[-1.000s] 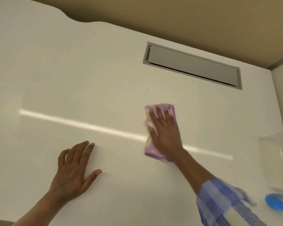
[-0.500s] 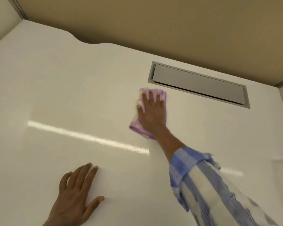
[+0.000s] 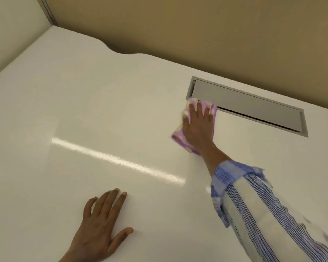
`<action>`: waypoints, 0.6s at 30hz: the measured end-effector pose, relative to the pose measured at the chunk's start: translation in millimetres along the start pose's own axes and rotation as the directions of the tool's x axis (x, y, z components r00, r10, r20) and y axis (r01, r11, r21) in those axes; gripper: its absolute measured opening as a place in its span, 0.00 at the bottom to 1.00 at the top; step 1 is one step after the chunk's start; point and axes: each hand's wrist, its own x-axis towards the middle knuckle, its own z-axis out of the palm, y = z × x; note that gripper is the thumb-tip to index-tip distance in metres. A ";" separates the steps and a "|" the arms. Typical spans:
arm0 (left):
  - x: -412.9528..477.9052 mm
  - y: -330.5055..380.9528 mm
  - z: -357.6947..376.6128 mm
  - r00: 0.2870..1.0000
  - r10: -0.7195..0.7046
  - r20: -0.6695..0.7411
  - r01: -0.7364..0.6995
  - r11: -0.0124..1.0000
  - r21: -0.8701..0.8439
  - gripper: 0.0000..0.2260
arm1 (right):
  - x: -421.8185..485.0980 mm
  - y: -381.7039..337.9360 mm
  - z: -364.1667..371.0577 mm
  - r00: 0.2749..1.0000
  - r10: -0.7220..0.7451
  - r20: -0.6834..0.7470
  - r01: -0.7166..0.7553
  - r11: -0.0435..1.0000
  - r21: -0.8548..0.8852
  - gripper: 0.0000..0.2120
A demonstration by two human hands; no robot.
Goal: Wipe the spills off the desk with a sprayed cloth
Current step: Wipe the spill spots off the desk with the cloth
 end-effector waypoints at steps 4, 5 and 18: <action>-1.4 -2.5 2.4 1.000 0.008 -0.008 -0.009 1.000 -0.029 0.37 | 25.5 -85.3 7.8 0.996 -0.093 0.014 0.091 0.993 0.077 0.30; -0.8 -2.3 2.4 1.000 0.010 -0.014 -0.010 1.000 -0.029 0.37 | 18.0 -102.8 11.5 0.983 -0.182 0.018 0.180 0.981 0.075 0.30; -0.8 -2.3 1.7 0.997 0.041 -0.061 -0.044 0.997 -0.055 0.36 | 0.8 -49.7 -1.9 0.967 -0.243 0.083 0.245 0.969 -0.021 0.29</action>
